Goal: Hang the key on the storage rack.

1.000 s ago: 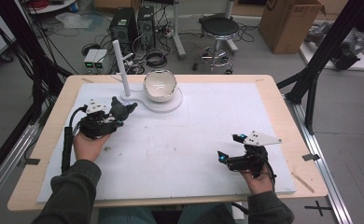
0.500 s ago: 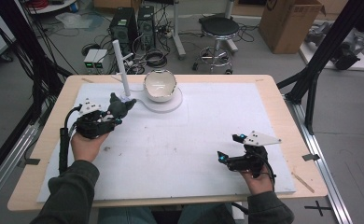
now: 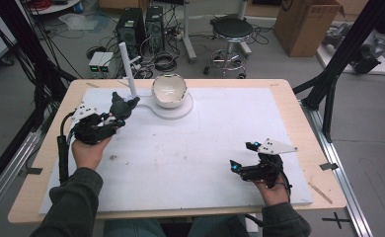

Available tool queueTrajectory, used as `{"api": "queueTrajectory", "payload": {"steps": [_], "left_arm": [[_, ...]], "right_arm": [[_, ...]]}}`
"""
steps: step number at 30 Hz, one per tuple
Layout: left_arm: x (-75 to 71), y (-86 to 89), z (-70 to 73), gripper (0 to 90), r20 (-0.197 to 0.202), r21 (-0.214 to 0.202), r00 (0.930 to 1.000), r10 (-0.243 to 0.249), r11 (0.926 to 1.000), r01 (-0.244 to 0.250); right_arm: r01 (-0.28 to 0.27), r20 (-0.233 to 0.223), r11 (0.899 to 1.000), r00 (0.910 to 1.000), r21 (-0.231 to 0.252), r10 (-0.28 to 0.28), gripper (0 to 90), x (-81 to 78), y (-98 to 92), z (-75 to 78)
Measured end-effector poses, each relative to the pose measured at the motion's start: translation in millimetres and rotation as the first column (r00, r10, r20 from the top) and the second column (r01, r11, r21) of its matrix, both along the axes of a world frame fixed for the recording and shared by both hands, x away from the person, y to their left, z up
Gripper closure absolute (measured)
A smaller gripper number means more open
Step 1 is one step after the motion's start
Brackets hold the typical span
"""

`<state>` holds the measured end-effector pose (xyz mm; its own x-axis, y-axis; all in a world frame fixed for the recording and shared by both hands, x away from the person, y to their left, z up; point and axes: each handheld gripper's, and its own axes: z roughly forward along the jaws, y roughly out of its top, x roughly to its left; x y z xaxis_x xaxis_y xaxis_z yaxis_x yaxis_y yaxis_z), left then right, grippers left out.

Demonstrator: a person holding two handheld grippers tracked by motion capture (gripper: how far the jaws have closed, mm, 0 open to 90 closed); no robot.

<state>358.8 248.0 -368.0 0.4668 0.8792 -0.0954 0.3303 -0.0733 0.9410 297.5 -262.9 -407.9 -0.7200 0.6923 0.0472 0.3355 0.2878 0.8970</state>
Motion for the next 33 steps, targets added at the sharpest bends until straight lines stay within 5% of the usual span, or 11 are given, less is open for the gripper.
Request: {"api": "queueTrajectory", "payload": {"steps": [21, 33], "left_arm": [[4.7, 13.7, 10.8, 53.9, 0.049, -0.135, 0.9957, 0.078, 0.9883, -0.071], [11.0, 16.9, 17.3, 54.3, 0.057, -0.157, 0.9935, 0.099, 0.9837, -0.089]], "right_arm": [[-0.007, 0.004, 1.0, 1.0, -0.002, 0.007, 9.6, 0.7, 1.3, -0.4], [-0.009, 0.001, 1.0, 1.0, 0.001, 0.009, 9.6, 0.8, 1.5, -0.5]]}}
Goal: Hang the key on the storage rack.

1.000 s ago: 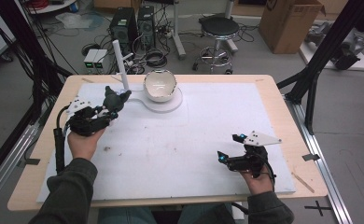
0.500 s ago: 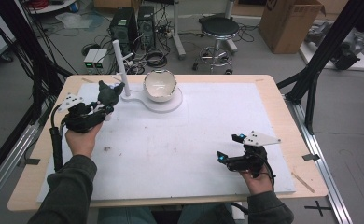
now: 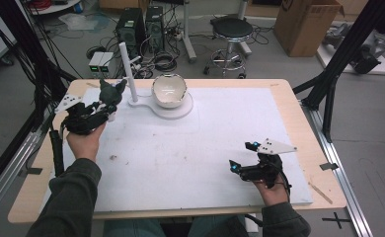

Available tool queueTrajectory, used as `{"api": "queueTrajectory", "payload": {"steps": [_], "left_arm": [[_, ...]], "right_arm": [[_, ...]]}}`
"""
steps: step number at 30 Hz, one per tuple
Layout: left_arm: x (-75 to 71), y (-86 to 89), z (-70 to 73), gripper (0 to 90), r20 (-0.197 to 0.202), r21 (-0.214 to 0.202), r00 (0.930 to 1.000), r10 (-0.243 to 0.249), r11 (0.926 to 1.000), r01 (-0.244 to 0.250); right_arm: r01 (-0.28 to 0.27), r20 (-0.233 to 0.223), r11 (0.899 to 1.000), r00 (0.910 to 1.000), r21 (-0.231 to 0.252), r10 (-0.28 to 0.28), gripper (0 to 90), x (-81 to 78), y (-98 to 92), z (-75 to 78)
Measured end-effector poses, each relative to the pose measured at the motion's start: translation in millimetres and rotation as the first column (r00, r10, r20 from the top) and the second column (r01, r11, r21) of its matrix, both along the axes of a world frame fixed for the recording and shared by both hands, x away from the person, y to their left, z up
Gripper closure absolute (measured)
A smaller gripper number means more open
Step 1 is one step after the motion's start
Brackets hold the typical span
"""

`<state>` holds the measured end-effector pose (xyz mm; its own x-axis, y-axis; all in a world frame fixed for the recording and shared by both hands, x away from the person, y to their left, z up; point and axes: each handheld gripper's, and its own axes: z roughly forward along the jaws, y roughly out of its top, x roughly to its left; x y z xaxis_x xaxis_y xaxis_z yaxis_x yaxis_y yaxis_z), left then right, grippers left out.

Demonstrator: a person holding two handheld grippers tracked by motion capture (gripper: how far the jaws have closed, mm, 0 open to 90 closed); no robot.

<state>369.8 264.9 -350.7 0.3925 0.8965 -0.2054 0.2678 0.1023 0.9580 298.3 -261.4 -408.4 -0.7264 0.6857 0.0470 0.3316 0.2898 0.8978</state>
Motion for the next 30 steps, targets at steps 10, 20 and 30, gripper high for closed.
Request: {"api": "queueTrajectory", "payload": {"steps": [10, 20, 30], "left_arm": [[7.2, -0.7, 2.6, 54.4, -0.005, 0.008, 0.9999, 0.009, 0.9999, -0.009], [16.0, -4.9, 8.6, 54.6, -0.002, -0.001, 0.9997, 0.024, 0.9997, -0.024], [28.9, -10.3, 11.2, 54.6, -0.014, 0.012, 0.9995, 0.028, 0.9995, -0.028]], "right_arm": [[-0.004, 0.001, 1.0, 1.0, -0.003, 0.004, 9.6, 1.4, 0.5, -0.9], [-0.006, -0.002, 1.0, 1.0, -0.009, 0.006, 9.6, 1.7, 1.1, -1.5], [-0.006, -0.004, 1.0, 1.0, -0.003, 0.006, 9.6, 2.0, 0.6, -1.6]]}}
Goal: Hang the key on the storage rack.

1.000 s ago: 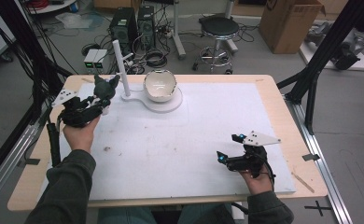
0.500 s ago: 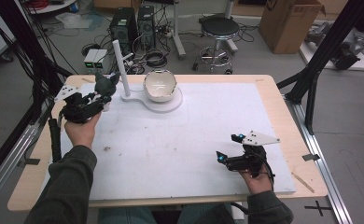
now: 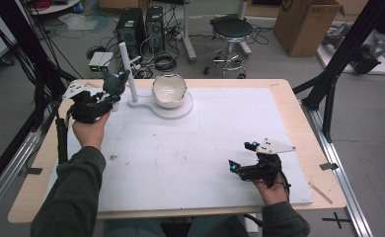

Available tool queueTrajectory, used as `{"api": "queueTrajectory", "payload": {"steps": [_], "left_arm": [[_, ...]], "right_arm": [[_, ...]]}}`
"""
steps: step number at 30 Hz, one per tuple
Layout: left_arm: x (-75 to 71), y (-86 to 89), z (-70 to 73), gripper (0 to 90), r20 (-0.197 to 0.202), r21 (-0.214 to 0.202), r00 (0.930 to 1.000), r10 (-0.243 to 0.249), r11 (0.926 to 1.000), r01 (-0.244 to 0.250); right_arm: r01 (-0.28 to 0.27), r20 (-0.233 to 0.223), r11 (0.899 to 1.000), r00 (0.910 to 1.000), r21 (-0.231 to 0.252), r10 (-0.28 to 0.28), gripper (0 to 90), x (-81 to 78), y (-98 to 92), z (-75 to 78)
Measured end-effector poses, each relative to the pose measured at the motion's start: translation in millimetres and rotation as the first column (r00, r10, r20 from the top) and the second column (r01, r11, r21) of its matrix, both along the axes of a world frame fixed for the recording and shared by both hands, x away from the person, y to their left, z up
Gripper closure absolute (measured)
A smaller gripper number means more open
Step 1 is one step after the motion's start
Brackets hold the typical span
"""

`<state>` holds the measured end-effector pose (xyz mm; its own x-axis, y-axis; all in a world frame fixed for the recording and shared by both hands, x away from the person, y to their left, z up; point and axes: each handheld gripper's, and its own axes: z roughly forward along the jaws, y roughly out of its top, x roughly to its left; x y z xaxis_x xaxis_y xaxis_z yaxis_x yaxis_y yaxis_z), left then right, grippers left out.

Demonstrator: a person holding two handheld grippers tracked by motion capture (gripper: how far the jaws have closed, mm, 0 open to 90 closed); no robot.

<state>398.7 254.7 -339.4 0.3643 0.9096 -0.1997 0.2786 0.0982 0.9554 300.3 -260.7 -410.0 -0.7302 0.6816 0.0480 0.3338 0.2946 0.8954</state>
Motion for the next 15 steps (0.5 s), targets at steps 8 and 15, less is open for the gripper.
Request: {"api": "queueTrajectory", "payload": {"steps": [8, 15], "left_arm": [[5.6, 1.5, -4.4, 54.6, -0.024, -0.008, 0.9993, 0.03, 0.9995, -0.03], [8.5, 2.4, -8.1, 54.6, -0.044, 0.0, 0.9984, 0.036, 0.9994, -0.036]], "right_arm": [[-0.002, 0.002, 1.0, 1.0, 0.004, 0.002, 9.6, 0.0, -1.4, 0.1], [0.0, 0.003, 1.0, 1.0, 0.002, 0.0, 9.6, 0.1, -1.1, -0.2]]}}
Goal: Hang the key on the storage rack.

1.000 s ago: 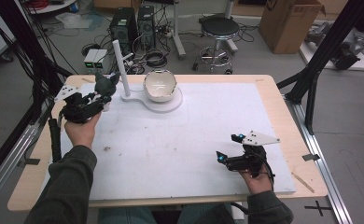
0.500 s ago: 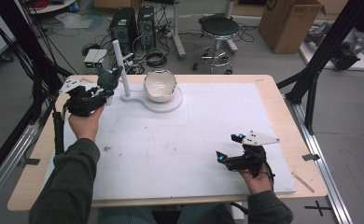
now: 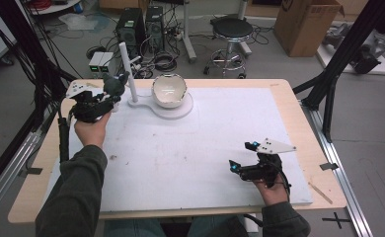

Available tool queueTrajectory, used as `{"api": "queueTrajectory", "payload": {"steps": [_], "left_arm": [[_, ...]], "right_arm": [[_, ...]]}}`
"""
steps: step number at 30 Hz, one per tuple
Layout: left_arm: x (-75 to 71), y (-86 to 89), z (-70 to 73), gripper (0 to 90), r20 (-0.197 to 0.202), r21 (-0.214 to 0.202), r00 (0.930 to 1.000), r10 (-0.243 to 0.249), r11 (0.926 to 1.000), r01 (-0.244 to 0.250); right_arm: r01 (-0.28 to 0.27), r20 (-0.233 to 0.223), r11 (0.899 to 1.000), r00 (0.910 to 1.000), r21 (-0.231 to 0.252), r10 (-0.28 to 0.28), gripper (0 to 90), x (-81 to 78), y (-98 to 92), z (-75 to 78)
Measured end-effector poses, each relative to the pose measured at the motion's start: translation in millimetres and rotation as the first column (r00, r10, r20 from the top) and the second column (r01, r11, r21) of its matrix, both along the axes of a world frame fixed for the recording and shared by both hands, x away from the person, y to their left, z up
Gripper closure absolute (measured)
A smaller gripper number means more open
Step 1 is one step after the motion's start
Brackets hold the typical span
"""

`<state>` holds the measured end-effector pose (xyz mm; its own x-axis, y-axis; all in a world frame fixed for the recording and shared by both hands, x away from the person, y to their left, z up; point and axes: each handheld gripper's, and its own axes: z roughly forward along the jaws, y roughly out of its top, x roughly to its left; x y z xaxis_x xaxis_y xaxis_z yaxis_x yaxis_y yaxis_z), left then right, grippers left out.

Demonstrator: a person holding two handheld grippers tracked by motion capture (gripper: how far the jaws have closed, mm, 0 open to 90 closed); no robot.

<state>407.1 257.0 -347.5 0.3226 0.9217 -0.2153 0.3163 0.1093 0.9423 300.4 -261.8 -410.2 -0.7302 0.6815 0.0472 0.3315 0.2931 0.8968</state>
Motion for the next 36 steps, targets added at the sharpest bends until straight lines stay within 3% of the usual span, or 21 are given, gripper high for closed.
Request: {"api": "queueTrajectory", "payload": {"steps": [24, 36], "left_arm": [[5.0, 4.9, -12.1, 54.6, -0.068, 0.007, 0.9965, 0.05, 0.9988, -0.049], [9.9, 4.7, -15.4, 54.6, -0.083, -0.025, 0.9945, 0.065, 0.9974, -0.067]], "right_arm": [[0.001, 0.003, 1.0, 1.0, -0.001, -0.001, 9.6, -0.4, -0.6, -0.4], [-0.001, -0.005, 1.0, 1.0, 0.0, 0.001, 9.6, -0.4, -0.3, -1.1]]}}
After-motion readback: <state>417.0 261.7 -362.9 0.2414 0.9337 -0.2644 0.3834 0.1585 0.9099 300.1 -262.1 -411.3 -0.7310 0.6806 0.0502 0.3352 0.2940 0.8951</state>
